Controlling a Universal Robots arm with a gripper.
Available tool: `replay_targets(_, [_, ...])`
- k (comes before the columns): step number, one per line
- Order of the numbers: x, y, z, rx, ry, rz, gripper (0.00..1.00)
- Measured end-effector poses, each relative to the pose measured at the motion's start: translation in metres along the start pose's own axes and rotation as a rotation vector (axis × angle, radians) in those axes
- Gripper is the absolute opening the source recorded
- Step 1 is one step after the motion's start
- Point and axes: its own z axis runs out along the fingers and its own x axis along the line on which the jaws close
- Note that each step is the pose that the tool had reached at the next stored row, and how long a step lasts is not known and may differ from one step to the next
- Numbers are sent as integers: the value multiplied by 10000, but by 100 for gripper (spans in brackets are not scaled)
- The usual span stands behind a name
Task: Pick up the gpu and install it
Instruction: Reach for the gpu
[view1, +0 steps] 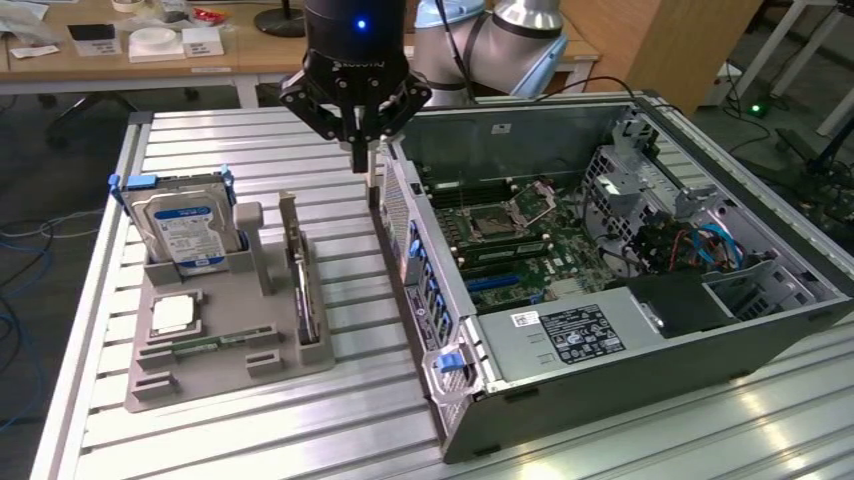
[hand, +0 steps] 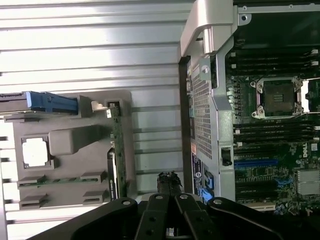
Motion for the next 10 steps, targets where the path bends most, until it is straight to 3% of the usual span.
replay_targets(10, [44,-18,1,0,0,0,11])
